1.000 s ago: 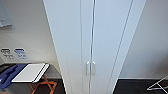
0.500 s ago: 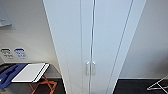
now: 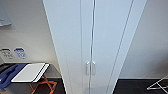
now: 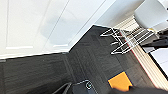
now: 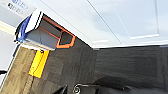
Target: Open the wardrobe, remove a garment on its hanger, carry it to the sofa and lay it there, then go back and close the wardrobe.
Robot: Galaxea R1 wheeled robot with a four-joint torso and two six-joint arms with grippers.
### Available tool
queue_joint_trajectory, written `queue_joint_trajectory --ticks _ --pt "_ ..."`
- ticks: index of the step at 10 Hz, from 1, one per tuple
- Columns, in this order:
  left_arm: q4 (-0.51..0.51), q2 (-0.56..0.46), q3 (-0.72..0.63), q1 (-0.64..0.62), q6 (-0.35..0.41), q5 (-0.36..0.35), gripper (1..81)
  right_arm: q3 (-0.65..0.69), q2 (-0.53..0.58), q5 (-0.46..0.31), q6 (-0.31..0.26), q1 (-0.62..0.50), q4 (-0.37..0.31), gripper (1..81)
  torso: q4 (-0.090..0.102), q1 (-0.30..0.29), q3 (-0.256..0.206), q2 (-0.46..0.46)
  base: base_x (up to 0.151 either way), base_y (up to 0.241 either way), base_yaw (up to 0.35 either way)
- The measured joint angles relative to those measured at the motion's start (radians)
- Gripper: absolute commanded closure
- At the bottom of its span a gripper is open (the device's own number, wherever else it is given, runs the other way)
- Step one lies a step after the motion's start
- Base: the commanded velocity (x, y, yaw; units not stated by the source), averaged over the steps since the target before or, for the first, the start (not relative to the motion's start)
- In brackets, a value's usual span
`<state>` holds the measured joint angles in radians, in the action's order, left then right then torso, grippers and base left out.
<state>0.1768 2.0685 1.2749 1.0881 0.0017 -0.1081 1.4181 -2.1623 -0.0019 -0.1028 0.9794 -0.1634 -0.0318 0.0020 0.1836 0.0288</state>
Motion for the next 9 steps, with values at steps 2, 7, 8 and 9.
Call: queue_joint_trajectory --ticks 2,7,8,9 --pt "0.018 -0.028 -0.039 -0.079 0.001 0.052 1.0 -0.032 0.02 -0.008 0.003 -0.082 0.0 1.0 0.0 0.0 0.0 0.0 0.0 0.0 0.0" --pt "0.017 -0.05 -0.064 -0.224 -0.002 0.094 1.0 -0.084 0.044 -0.024 0.019 -0.21 0.0 1.0 0.0 0.001 0.001 -0.001 0.0 0.0 0.0" --pt "0.011 -0.053 -0.065 -0.256 -0.003 0.094 1.0 -0.09 0.05 -0.025 0.02 -0.247 0.0 1.0 0.0 0.001 0.001 -0.002 0.0 0.0 0.0" --pt "0.006 -0.052 -0.066 -0.283 -0.002 0.099 1.0 -0.095 0.051 -0.037 0.023 -0.292 0.0 1.0 0.0 0.002 0.001 -0.002 0.0 0.0 0.0"
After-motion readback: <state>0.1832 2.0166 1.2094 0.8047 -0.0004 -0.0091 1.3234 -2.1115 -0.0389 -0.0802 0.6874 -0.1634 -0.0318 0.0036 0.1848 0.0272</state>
